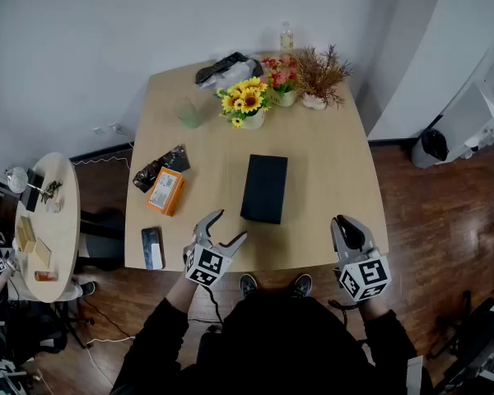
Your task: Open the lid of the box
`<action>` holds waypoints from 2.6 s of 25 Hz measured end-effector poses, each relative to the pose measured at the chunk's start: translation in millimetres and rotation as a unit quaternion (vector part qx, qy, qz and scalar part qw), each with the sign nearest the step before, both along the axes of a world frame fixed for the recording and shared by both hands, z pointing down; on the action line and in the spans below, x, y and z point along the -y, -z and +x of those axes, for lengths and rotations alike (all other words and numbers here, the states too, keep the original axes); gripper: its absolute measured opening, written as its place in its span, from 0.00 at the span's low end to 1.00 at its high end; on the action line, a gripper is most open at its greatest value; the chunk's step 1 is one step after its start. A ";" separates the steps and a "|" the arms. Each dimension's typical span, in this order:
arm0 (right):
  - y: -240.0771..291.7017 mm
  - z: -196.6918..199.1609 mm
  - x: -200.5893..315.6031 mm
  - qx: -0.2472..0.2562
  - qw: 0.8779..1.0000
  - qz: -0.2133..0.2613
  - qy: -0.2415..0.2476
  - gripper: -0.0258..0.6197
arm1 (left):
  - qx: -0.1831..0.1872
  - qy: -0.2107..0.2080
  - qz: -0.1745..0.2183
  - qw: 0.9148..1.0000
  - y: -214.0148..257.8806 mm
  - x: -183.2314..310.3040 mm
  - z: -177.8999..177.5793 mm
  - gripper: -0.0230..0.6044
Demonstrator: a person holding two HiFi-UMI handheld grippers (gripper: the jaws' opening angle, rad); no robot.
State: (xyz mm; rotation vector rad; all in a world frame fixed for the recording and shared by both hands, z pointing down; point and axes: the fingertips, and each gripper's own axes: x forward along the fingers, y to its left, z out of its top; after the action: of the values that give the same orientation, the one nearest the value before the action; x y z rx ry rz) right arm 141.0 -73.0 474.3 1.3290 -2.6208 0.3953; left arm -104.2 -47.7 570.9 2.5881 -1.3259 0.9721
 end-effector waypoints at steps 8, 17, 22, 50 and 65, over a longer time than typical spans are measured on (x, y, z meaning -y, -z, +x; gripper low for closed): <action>-65.2 -77.0 36.8 0.077 0.987 -0.139 0.035 0.33 | 0.023 -0.078 -0.038 0.996 -41.4 30.3 13.2 0.57; -104.1 -129.0 62.9 0.041 0.980 -0.195 -0.018 0.35 | 0.003 -0.100 -0.064 0.993 -56.1 37.2 42.2 0.56; -123.3 -136.4 57.1 0.017 0.976 -0.217 -0.010 0.37 | 0.034 -0.157 -0.051 0.986 -59.2 13.4 73.6 0.54; -118.4 -119.7 54.4 -0.197 0.969 -0.150 -0.013 0.19 | 0.058 -0.027 -0.080 0.995 -69.6 34.5 54.9 0.39; -104.7 -68.3 51.3 -0.062 0.985 -0.156 -0.038 0.25 | 0.045 -0.055 -0.057 0.996 -55.6 33.9 74.1 0.33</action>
State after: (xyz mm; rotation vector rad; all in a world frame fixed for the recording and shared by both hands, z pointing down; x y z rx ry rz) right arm 72.8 -124.3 579.0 1.3026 -2.2958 0.6790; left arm -30.1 -81.6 626.5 2.5825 -1.1197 1.1597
